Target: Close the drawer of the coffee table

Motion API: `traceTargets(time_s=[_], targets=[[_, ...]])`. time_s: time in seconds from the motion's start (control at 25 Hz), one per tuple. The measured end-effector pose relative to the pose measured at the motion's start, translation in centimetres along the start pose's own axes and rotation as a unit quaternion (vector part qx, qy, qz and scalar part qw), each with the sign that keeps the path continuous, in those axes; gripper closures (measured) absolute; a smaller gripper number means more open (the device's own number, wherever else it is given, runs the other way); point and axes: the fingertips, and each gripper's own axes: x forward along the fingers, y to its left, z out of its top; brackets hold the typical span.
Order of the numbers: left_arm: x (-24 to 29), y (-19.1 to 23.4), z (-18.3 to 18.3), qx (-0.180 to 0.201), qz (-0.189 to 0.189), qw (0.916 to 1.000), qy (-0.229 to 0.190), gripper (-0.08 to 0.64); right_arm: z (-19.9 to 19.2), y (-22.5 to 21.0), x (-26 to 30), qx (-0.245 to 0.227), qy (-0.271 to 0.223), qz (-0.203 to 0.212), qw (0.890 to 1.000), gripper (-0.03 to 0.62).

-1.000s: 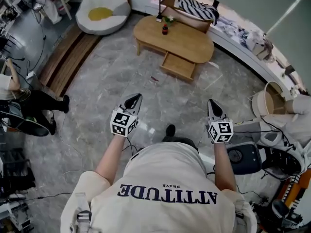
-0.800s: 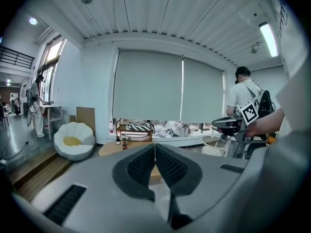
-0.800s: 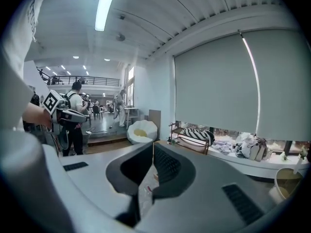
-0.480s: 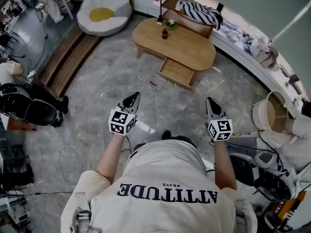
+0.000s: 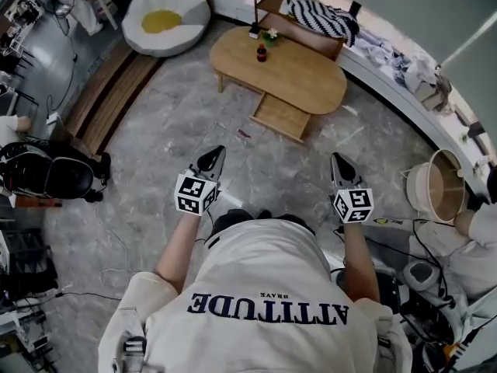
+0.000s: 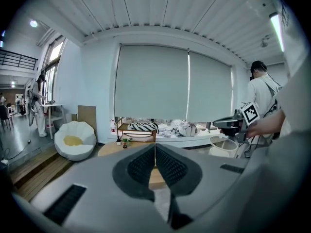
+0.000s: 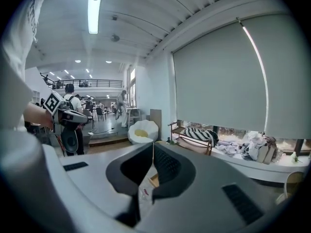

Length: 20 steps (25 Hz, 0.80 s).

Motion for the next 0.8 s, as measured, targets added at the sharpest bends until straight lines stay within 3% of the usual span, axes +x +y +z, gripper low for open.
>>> traceTargets(time_s=[0.48, 0.8], targets=[[3.4, 1.1, 1.1, 0.006, -0.008, 0.9999, 0.005, 0.538, -0.2, -1.9, 2.0, 0.009, 0.013, -0.006, 1.0, 0.572], [7.5, 5.5, 1.6, 0.001, -0.035, 0.9994, 0.002, 0.538, -0.3, -2.2, 6.1, 0.014, 0.031, -0.037, 0.999, 0.572]])
